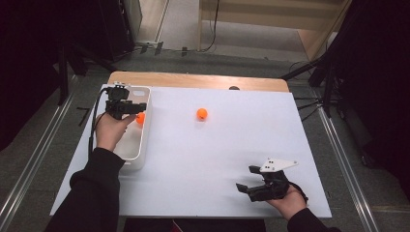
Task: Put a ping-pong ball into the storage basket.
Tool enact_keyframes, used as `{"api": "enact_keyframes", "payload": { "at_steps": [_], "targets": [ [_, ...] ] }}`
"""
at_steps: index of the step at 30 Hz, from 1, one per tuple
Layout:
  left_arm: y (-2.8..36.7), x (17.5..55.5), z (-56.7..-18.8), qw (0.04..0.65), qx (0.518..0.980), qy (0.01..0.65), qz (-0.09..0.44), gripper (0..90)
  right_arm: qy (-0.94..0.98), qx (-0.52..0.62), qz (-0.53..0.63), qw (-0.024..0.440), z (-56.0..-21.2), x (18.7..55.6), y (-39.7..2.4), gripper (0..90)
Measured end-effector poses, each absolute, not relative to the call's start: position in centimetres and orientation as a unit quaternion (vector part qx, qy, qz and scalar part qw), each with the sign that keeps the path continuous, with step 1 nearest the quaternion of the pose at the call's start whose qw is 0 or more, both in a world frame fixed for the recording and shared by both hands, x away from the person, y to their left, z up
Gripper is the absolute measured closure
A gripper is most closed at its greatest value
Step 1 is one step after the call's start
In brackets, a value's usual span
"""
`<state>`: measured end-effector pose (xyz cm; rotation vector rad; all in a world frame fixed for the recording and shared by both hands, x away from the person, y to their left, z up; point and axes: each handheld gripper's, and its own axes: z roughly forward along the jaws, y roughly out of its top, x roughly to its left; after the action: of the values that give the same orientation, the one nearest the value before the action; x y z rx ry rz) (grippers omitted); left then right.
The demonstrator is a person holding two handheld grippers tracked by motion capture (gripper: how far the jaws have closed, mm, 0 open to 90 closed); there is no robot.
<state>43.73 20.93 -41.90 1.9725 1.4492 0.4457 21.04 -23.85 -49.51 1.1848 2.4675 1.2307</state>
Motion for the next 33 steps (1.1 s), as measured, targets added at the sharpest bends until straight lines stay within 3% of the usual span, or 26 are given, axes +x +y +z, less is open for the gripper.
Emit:
{"api": "enact_keyframes", "payload": {
  "at_steps": [19,33],
  "targets": [
    [21.4,42.7,-39.3,0.357,0.751,0.535,0.149,23.6,0.819,0.398,0.408,0.069,-49.5,21.0,-24.0,14.9],
    [20.1,41.5,-37.5,0.378,0.771,0.497,0.128,23.5,0.819,0.397,0.408,0.070,-49.5,20.9,-24.1,15.0]
  ]
}}
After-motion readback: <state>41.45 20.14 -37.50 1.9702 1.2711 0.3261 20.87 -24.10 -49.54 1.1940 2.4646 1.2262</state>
